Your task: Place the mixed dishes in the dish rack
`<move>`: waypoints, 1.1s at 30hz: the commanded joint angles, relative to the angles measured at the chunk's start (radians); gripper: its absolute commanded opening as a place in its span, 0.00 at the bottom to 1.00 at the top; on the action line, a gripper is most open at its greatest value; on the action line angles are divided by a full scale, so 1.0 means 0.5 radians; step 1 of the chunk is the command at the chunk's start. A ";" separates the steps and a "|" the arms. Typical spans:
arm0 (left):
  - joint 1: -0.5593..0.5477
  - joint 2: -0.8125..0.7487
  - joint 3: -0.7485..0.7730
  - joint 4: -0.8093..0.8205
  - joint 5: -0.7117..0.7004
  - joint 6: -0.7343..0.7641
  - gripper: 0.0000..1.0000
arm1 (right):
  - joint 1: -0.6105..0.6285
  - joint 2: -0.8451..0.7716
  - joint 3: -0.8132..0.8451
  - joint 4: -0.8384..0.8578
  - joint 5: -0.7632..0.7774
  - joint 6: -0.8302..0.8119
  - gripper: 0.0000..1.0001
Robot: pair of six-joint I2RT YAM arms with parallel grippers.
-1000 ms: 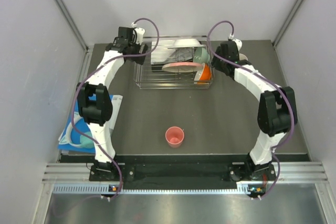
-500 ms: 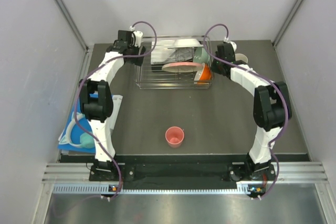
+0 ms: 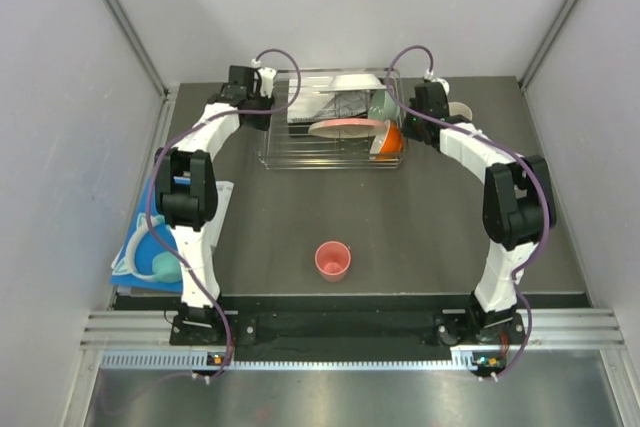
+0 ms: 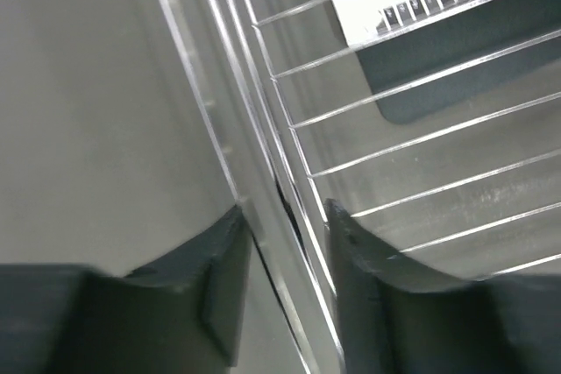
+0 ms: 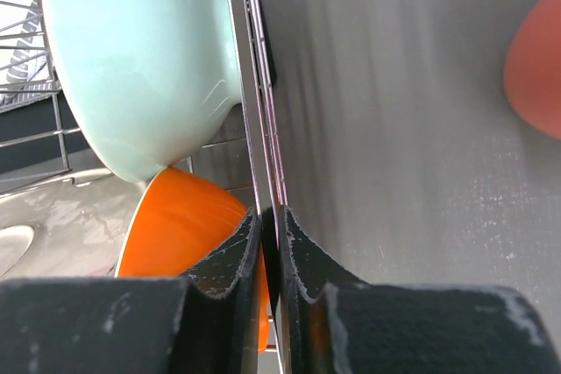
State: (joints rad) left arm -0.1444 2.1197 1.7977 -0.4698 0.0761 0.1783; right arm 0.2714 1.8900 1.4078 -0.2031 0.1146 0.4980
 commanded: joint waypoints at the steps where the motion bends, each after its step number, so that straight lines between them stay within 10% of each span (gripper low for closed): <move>1: 0.007 -0.009 -0.040 0.105 0.121 -0.019 0.31 | -0.024 0.006 -0.024 0.102 -0.030 0.047 0.00; 7: 0.007 -0.021 -0.030 0.099 0.161 -0.028 0.01 | -0.027 0.012 -0.045 0.106 -0.076 0.050 0.00; 33: -0.067 -0.705 -0.598 0.074 0.474 -0.114 0.00 | 0.114 -0.712 -0.582 0.192 0.099 -0.128 0.00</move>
State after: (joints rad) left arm -0.1516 1.9324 1.5345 -0.4301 0.1833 0.0856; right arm 0.3111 1.6470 1.1198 -0.1745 0.1474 0.4313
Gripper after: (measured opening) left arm 0.208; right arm 0.060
